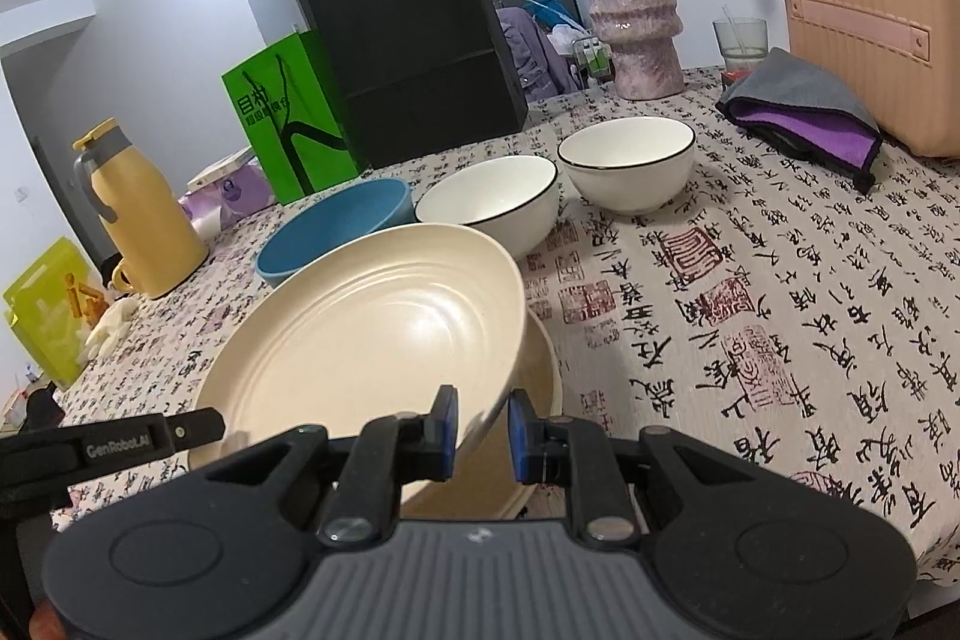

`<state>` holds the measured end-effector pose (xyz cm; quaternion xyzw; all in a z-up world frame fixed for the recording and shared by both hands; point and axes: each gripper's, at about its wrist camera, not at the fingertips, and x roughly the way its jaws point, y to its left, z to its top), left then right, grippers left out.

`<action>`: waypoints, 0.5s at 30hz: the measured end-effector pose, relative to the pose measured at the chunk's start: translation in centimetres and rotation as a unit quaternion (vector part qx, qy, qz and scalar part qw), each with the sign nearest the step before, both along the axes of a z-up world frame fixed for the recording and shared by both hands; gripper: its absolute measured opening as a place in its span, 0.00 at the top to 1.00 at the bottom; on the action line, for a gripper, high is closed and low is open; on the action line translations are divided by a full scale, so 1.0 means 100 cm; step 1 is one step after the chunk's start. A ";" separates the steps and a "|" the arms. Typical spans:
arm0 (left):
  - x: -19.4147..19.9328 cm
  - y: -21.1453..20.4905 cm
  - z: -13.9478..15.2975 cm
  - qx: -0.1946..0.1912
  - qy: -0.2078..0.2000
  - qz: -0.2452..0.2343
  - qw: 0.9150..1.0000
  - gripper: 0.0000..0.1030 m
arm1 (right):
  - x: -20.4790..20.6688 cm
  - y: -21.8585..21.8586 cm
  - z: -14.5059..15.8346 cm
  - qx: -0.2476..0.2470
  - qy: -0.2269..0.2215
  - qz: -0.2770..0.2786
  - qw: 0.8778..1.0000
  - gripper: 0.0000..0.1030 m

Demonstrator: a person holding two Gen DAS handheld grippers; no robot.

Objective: Organize plates and bowls
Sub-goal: 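Lower the held cream plate over the stacked cream plates with both grippers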

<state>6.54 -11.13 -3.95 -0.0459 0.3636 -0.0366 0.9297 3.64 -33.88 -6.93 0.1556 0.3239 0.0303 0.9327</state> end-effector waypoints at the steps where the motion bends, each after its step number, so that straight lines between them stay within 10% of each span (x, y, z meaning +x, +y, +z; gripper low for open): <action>1: 0.000 0.000 -0.001 0.000 0.001 0.000 1.000 0.89 | 0.000 0.000 -0.001 0.000 0.001 0.000 1.000 0.83; 15: 0.001 -0.003 -0.010 0.008 0.013 -0.002 1.000 0.89 | 0.000 0.003 -0.009 -0.020 0.005 -0.001 1.000 0.83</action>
